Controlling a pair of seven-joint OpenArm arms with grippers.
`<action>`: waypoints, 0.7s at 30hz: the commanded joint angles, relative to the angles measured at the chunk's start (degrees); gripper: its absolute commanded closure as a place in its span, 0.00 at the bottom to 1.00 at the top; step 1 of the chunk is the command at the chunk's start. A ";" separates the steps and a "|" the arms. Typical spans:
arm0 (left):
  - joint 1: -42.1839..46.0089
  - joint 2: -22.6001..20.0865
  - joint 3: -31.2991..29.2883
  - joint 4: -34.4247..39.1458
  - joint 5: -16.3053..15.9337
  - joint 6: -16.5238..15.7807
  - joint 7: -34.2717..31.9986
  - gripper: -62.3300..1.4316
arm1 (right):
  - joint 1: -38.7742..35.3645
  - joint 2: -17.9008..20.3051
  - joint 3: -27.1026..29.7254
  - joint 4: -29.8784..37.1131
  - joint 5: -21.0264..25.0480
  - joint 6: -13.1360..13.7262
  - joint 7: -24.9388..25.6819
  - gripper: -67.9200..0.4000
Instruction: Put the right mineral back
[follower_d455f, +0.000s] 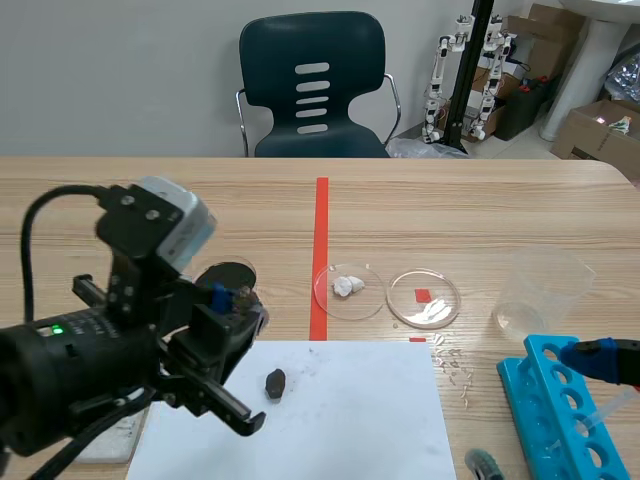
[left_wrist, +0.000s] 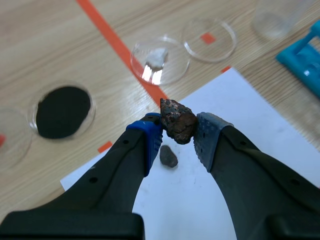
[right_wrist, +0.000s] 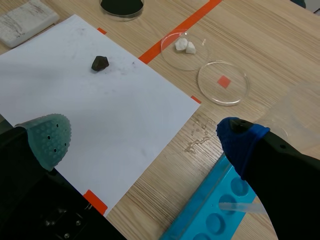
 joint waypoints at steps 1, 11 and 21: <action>-2.60 1.51 1.40 -1.51 -0.33 1.33 1.88 0.80 | 0.04 0.31 0.20 0.72 0.63 0.00 1.09 0.10; -17.07 13.60 12.94 -16.74 1.25 10.40 19.28 0.80 | 0.04 0.31 0.20 0.72 0.63 0.00 1.09 0.10; -24.35 24.35 19.47 -28.79 5.38 11.58 21.55 0.80 | 0.04 0.31 0.20 0.72 0.63 0.00 1.09 0.10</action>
